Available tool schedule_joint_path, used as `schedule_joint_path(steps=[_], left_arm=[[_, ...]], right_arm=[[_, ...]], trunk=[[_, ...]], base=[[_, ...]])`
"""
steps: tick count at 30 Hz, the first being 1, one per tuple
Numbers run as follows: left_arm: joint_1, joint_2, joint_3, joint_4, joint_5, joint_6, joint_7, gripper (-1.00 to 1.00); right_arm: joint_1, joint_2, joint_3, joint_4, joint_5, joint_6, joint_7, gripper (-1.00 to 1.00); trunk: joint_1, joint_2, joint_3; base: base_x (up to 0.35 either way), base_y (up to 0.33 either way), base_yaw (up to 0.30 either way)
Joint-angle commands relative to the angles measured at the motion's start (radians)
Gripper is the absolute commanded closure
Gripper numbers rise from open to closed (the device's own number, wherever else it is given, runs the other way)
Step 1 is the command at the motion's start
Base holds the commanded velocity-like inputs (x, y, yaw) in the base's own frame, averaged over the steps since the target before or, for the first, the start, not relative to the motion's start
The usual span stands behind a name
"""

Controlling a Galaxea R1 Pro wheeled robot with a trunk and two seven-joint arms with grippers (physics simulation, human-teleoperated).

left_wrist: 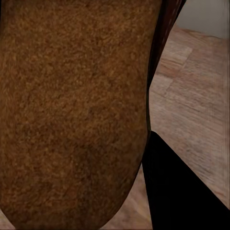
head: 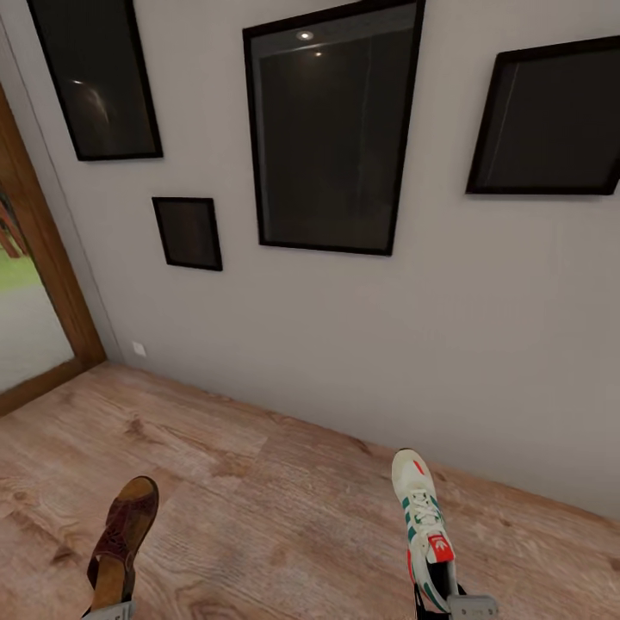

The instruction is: Pick up the two gym shoes and the two sandals from the corridor floor and place them onto the hallstand (shoe rack) in the corridor, making sure they are on the rack and not on the floor. Arrange them so the two gym shoes are next to each other and the two sandals are next to each other.

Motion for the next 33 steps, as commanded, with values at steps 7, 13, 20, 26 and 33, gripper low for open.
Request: schedule_joint_path(steps=[7,13,20,26,33], left_arm=[[-0.001,0.0,0.008,0.0,-0.007,-0.004,-0.007,1.0],[-0.001,-0.002,0.0,0.002,-0.023,-0.006,-0.014,1.0],[0.0,-0.003,-0.023,0.033,-0.117,-0.021,-0.017,1.0],[-0.001,-0.033,-0.064,0.076,-0.207,-0.024,-0.017,1.0],[-0.001,-0.053,-0.088,0.081,-0.221,-0.025,-0.011,1.0]], right_arm=[[-0.001,0.0,-0.005,0.001,0.01,-0.004,-0.005,1.0],[-0.001,-0.002,-0.016,0.0,0.01,-0.004,-0.005,1.0],[-0.001,-0.004,-0.107,-0.002,0.01,-0.003,-0.004,1.0],[-0.001,-0.015,-0.152,-0.004,0.01,-0.003,-0.004,1.0],[-0.001,-0.016,-0.154,-0.003,0.01,-0.003,-0.003,1.0]], trunk=[[0.0,0.0,-0.001],[0.0,0.0,-0.001],[0.0,0.0,-0.001],[0.0,0.0,-0.001],[0.0,0.0,-0.001]], base=[[-0.049,0.064,-0.268],[-0.034,0.064,-0.268],[-0.004,0.008,-0.268],[0.0,0.0,-0.268],[0.0,0.0,-0.268]])
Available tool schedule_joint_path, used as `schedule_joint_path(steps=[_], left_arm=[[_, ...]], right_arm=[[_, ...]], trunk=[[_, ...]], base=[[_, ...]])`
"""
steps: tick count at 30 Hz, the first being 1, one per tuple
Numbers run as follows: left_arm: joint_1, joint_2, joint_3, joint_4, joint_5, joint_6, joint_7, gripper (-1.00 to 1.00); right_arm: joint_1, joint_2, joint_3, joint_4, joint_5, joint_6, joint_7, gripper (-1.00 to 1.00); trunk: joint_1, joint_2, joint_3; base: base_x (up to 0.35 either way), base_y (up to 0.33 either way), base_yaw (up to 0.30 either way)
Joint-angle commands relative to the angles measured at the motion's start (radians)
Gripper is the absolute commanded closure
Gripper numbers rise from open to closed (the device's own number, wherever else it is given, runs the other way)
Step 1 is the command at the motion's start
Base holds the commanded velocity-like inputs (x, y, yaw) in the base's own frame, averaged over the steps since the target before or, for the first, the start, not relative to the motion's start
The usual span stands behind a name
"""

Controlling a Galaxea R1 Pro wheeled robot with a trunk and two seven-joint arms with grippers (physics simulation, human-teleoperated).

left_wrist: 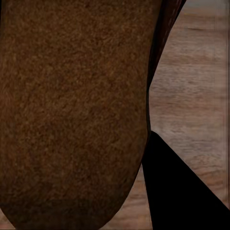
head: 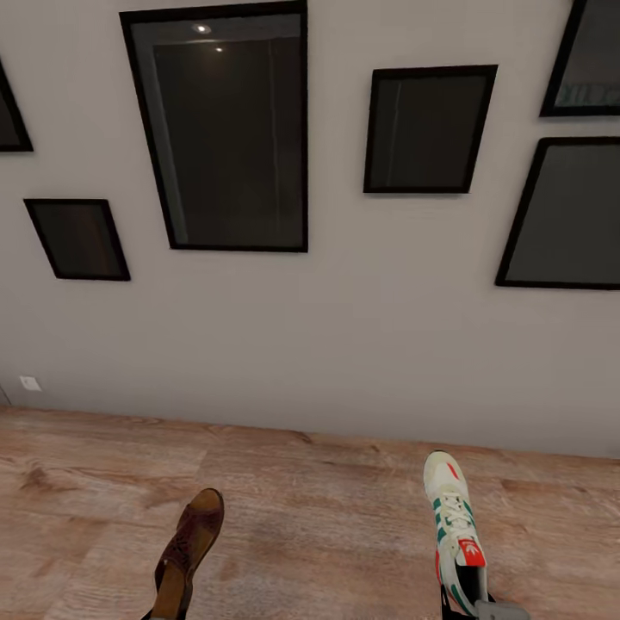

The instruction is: Pick up the two gym shoes and the two sandals from the corridor floor and place them onto the hallstand (shoe rack) in the corridor, making sure they are on the rack and not on the floor. Arrange them so the two gym shoes are next to each other and the two sandals are next to each other.

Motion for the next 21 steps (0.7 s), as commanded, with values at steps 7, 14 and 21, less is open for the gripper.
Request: schedule_joint_path(steps=[7,14,21], left_arm=[[-0.001,0.009,0.022,-0.013,0.03,-0.003,-0.002,1.0],[-0.001,0.101,0.04,-0.015,0.15,-0.004,-0.011,1.0],[-0.001,0.244,0.041,-0.005,0.261,0.0,-0.021,1.0]], right_arm=[[-0.001,0.0,-0.002,0.003,0.01,-0.003,-0.006,1.0],[-0.001,0.0,-0.001,0.004,0.01,-0.003,-0.006,1.0],[-0.001,0.0,-0.002,0.005,0.01,-0.003,-0.006,1.0]], trunk=[[0.0,0.0,-0.001],[0.0,0.0,-0.001],[0.0,0.0,-0.001]], base=[[0.0,0.0,-0.268],[0.0,0.0,-0.268],[0.0,0.0,-0.268]])
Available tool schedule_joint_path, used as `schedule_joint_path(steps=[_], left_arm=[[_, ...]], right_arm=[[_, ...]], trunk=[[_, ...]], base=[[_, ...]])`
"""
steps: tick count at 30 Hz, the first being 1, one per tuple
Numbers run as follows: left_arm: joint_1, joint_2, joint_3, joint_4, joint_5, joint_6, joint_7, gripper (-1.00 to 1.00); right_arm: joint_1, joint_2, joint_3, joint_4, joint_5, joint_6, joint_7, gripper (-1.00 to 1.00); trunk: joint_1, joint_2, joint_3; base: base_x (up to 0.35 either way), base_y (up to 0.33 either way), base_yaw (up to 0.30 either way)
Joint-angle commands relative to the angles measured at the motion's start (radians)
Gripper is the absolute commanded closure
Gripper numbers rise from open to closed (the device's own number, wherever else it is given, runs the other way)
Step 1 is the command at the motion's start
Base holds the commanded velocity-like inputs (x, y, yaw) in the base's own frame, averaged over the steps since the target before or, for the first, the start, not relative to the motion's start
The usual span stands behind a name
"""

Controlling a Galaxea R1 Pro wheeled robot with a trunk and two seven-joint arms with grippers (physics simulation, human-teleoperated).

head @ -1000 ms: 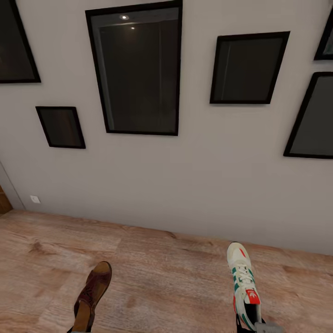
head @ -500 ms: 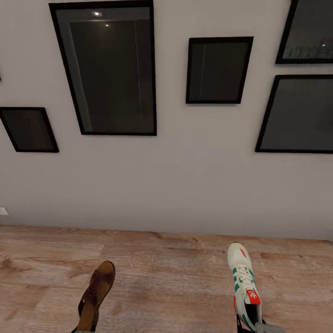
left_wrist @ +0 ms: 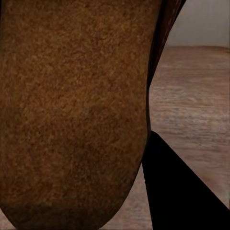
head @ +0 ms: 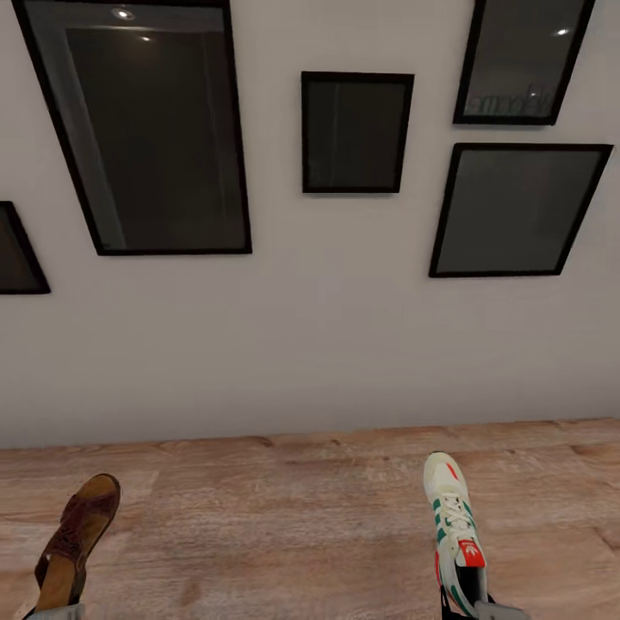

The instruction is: Pick up the two gym shoes and the two sandals from the corridor floor and place them onto the hallstand (shoe rack) in the corridor, making sure they are on the rack and not on the floor. Arrange them so the two gym shoes are next to each other and the two sandals are next to each other.

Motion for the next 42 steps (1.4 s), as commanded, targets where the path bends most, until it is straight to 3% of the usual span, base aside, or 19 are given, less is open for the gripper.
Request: schedule_joint_path(steps=[1,7,12,14,17,19,21,22,23,26,33,42], left_arm=[[0.0,0.018,0.003,0.002,0.004,-0.005,-0.015,1.0],[0.001,0.074,0.003,0.005,0.114,0.006,-0.097,1.0],[0.001,0.082,0.002,0.005,0.158,0.008,-0.121,1.0],[0.001,0.076,0.0,0.006,0.163,0.007,-0.123,1.0],[0.001,0.052,-0.003,0.006,0.161,0.001,-0.124,1.0],[0.001,0.007,-0.007,0.003,0.158,-0.003,-0.125,1.0],[0.001,-0.019,-0.01,0.002,0.148,-0.005,-0.126,1.0],[0.001,-0.026,-0.013,0.003,0.137,-0.006,-0.126,1.0],[0.001,-0.052,-0.024,0.004,0.087,-0.007,-0.126,1.0],[0.001,-0.09,-0.03,-0.005,0.045,-0.006,-0.125,1.0],[0.001,-0.104,-0.031,-0.007,0.032,-0.006,-0.125,1.0],[0.001,-0.105,-0.031,0.003,0.031,-0.005,-0.124,1.0]], right_arm=[[-0.001,0.0,-0.003,0.001,0.01,-0.003,-0.007,1.0],[-0.001,0.0,-0.005,0.0,0.01,-0.003,-0.007,1.0],[-0.001,-0.002,-0.011,0.0,0.009,-0.003,-0.007,1.0],[-0.001,-0.005,-0.032,0.0,0.01,-0.003,-0.007,1.0],[-0.001,-0.01,-0.063,0.0,0.01,-0.003,-0.006,1.0],[-0.001,-0.011,-0.076,0.002,0.01,-0.003,-0.005,1.0],[-0.001,-0.011,-0.079,0.002,0.01,-0.003,-0.004,1.0],[-0.001,-0.011,-0.079,0.002,0.01,-0.003,-0.004,1.0],[-0.001,-0.01,-0.08,0.003,0.01,-0.003,-0.003,1.0],[-0.001,-0.01,-0.08,0.003,0.01,-0.003,-0.002,1.0],[-0.001,-0.01,-0.079,0.003,0.011,-0.003,-0.001,1.0],[-0.001,-0.01,-0.08,0.003,0.01,-0.003,-0.003,1.0]], trunk=[[0.0,0.0,-0.001],[0.0,0.0,-0.001],[0.0,0.0,-0.001],[0.0,0.0,-0.001],[0.0,0.0,-0.001],[0.0,0.0,-0.001],[0.0,0.0,-0.001],[0.0,0.0,-0.001],[0.0,0.0,-0.001],[0.0,0.0,-0.001],[0.0,0.0,-0.001],[-0.035,0.063,0.027]], base=[[0.0,0.0,-0.268],[0.0,0.0,-0.268],[0.0,0.0,-0.268],[0.0,0.0,-0.268],[0.0,0.0,-0.268],[0.0,0.0,-0.268],[0.0,0.0,-0.268],[0.0,0.0,-0.268],[0.0,0.0,-0.268],[0.0,0.0,-0.268],[0.0,0.0,-0.268],[0.0,0.0,-0.268]])
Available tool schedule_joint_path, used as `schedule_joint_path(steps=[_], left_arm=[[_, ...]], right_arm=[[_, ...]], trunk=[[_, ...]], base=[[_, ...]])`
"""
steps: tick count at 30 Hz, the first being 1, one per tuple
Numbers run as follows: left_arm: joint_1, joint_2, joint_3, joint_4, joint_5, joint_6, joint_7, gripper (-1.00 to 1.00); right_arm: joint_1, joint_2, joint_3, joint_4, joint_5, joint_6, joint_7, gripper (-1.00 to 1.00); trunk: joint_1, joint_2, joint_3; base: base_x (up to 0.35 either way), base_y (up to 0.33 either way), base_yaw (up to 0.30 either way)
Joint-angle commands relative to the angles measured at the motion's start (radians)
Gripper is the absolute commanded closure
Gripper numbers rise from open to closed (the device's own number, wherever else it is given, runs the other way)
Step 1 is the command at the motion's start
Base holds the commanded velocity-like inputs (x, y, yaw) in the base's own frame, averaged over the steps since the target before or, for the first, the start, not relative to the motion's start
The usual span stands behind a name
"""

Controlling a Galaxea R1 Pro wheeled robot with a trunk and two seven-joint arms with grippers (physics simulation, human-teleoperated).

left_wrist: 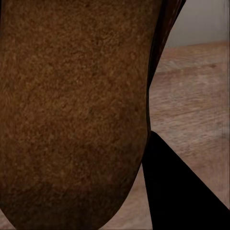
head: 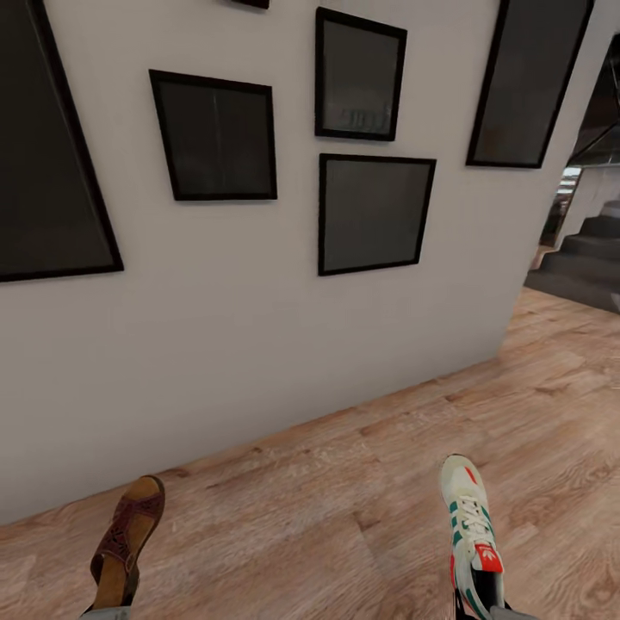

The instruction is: Pick up the two gym shoes and the two sandals from the corridor floor and place them onto the hallstand (shoe rack) in the corridor, making sure they are on the rack and not on the floor. Arrange them so the two gym shoes are next to each other and the two sandals are next to each other.

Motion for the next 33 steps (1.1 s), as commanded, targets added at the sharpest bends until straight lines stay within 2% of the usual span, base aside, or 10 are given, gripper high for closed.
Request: schedule_joint_path(steps=[1,11,33], left_arm=[[-0.001,0.0,0.009,0.0,-0.008,-0.004,-0.006,1.0],[-0.001,0.0,0.009,0.001,-0.008,-0.004,-0.005,1.0],[-0.001,0.001,0.015,0.001,-0.002,-0.007,-0.005,1.0]], right_arm=[[-0.001,0.0,-0.003,0.001,0.01,-0.003,-0.006,1.0],[-0.001,0.0,-0.004,0.001,0.01,-0.003,-0.005,1.0],[-0.001,0.002,-0.002,0.002,0.01,-0.003,-0.005,1.0]], trunk=[[-0.004,0.007,0.002],[-0.042,0.077,0.034],[-0.042,0.077,0.034]], base=[[0.0,0.0,-0.268],[0.0,0.0,-0.268],[0.0,0.0,-0.268]])
